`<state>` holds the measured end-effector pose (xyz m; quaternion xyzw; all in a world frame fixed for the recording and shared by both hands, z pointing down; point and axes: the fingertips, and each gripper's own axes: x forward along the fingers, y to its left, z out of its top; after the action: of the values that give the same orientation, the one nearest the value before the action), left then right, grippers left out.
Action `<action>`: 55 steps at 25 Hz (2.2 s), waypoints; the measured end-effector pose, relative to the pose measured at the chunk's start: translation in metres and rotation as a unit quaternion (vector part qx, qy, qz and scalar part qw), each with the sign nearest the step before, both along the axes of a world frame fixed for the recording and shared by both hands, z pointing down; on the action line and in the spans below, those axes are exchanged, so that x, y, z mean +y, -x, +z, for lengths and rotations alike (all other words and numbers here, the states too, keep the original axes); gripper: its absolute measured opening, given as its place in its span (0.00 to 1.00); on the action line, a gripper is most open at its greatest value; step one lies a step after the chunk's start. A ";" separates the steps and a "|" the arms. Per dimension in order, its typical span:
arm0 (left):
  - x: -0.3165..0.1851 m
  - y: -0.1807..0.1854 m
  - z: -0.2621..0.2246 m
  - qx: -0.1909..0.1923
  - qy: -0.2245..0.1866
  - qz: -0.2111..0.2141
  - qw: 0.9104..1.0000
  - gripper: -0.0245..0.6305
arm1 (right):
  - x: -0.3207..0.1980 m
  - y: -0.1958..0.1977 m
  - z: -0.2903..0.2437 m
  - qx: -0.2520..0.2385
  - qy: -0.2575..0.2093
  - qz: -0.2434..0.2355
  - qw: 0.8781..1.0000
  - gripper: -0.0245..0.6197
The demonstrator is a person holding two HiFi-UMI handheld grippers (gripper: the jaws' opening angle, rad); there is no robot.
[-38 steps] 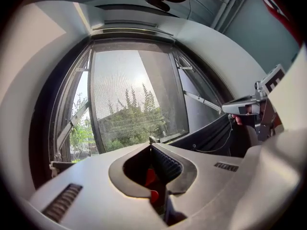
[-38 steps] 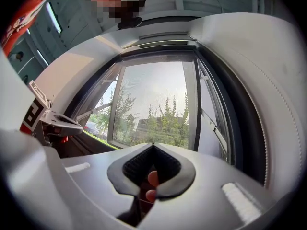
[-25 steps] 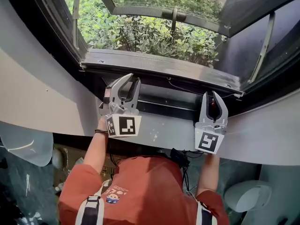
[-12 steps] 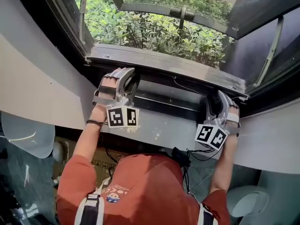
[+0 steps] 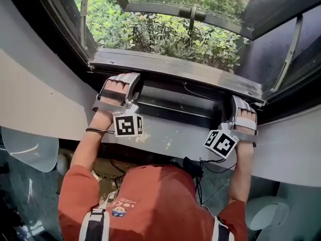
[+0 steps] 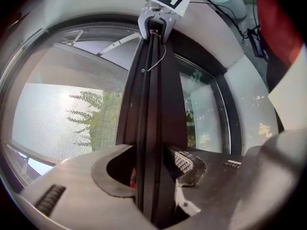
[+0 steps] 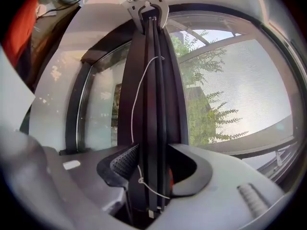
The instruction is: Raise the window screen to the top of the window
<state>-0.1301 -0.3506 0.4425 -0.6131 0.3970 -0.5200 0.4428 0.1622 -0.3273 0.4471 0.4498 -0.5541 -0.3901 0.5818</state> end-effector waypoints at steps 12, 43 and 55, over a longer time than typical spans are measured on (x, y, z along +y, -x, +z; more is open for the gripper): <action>0.005 -0.003 0.003 0.033 0.077 0.013 0.996 0.29 | 0.005 0.003 0.010 -0.018 0.030 -0.003 0.999 0.34; -0.004 -0.003 -0.118 0.087 -0.106 0.022 0.990 0.10 | -0.006 0.000 -0.115 -0.031 -0.134 -0.016 0.990 0.11; -0.007 -0.004 -0.172 0.087 -0.170 0.022 0.981 0.11 | -0.011 0.000 -0.169 -0.015 -0.184 -0.016 0.983 0.11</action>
<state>-0.1265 -0.3579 0.2704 -0.5804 0.5031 -0.3798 0.5156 0.1620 -0.3382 0.2785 0.5459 -0.4884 -0.4877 0.4749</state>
